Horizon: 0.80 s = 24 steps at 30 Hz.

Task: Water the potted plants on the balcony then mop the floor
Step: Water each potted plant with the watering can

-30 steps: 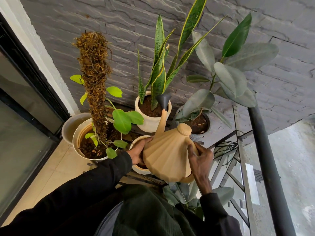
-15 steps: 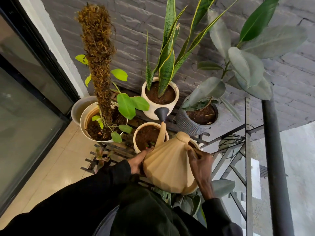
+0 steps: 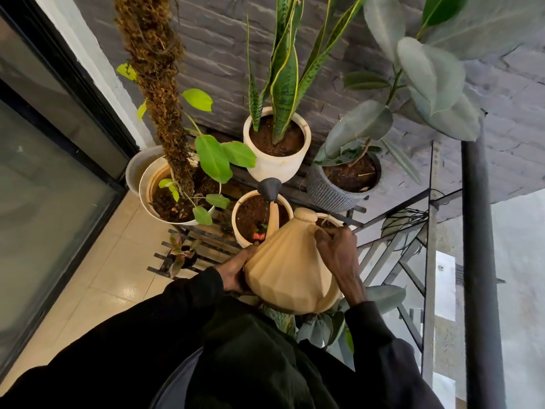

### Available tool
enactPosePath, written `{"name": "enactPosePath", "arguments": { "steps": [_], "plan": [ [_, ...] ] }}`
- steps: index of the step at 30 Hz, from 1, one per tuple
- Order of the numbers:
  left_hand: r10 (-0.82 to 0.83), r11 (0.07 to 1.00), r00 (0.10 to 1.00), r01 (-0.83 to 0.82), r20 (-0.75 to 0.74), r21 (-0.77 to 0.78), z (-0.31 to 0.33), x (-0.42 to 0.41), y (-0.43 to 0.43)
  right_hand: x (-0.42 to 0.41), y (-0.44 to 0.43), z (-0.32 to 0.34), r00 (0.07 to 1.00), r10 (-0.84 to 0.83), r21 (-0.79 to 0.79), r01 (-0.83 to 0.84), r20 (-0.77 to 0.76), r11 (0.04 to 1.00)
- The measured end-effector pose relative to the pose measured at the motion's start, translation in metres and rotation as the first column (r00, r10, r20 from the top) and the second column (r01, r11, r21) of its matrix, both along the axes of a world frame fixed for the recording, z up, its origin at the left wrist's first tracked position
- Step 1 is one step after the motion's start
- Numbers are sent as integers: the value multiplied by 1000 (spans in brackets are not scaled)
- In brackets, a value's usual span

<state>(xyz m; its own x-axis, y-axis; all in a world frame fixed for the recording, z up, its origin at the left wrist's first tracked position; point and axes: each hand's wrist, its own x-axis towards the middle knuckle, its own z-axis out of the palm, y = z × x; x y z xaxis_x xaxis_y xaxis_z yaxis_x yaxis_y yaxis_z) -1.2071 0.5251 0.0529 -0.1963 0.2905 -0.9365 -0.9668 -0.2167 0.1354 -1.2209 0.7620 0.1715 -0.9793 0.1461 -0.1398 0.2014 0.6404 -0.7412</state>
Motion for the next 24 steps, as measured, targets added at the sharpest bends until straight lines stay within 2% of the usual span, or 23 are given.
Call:
{"name": "enactPosePath", "arguments": {
  "steps": [14,24],
  "plan": [
    [-77,997,996,76,35,13,-3,-15,-24,-21,-21,5,998,-12,28,10,58,1000],
    [-74,992,995,66,71,110,3,-20,-31,-21,-33,-1,997,-45,35,42,70,999]
  ]
}}
